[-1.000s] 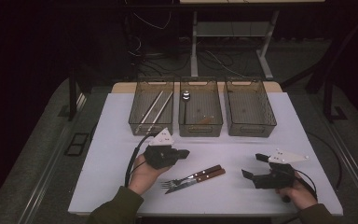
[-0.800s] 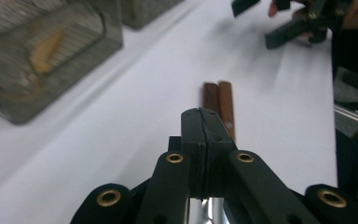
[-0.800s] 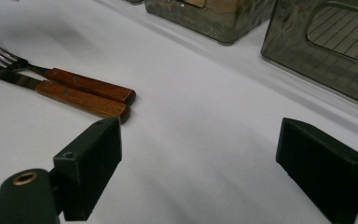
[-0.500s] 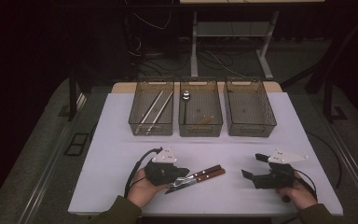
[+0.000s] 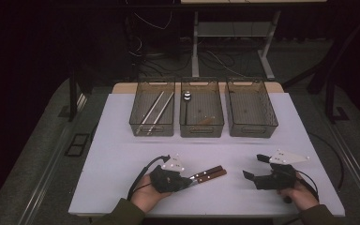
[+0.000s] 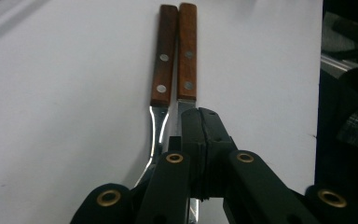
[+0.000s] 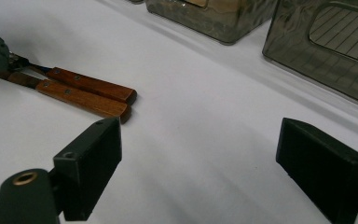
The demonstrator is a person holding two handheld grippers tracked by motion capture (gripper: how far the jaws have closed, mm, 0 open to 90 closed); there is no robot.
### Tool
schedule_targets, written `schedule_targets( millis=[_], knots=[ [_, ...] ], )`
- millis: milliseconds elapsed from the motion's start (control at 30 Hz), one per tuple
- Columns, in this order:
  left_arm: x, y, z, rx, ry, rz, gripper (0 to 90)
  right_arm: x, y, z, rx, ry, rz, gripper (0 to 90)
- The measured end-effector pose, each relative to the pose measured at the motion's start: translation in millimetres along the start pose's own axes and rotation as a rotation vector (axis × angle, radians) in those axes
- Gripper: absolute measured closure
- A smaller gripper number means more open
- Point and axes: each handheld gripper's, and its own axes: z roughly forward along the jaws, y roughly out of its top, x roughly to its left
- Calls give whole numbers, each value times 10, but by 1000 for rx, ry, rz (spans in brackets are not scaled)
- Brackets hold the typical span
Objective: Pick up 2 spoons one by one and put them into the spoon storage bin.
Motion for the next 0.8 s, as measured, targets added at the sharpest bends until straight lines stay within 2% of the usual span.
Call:
schedule_targets(
  millis=[67, 167, 200, 367, 433, 500, 800],
  knots=[
    [-3, -5, 28, 28, -3, 17, 891, 2, 1, 0, 0, 1, 0, 144],
    [-24, -13, 80, 36, -5, 8, 891, 3, 1, 2, -1, 0, -2, 143],
    [-19, -11, 83, 51, -9, 24, 891, 4, 1, 2, -1, 0, -1, 144],
    [-47, -7, 118, 47, -15, 21, 891, 0, 1, 0, 0, 1, 0, 144],
    [-37, -4, 115, 59, -18, 36, 891, 0, 0, -1, 1, -1, 0, 144],
    [-57, -11, 133, 46, -18, 18, 891, -1, 0, -5, 0, -1, 3, 144],
    [-72, -5, 137, 53, -7, 28, 893, -2, 1, 3, 0, -2, -3, 143]
  ],
)
